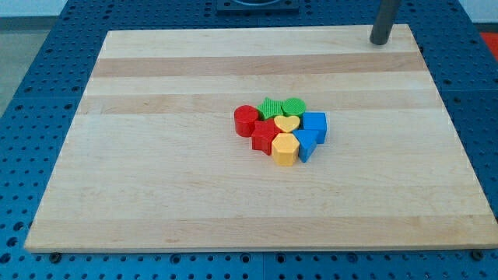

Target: Move the yellow hexagon towards the bottom left corner of the board

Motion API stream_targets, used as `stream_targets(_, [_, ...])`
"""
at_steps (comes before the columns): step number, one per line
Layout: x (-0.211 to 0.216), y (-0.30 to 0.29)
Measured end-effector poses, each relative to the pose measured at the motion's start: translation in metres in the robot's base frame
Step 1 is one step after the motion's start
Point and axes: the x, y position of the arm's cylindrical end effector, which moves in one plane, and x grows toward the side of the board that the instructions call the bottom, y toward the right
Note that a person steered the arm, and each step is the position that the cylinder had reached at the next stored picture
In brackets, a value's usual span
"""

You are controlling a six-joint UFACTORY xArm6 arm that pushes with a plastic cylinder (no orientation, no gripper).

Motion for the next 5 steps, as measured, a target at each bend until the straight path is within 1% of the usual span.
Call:
stream_targets(2, [0.087, -0.026])
stream_targets(5, [0.141, -0.033])
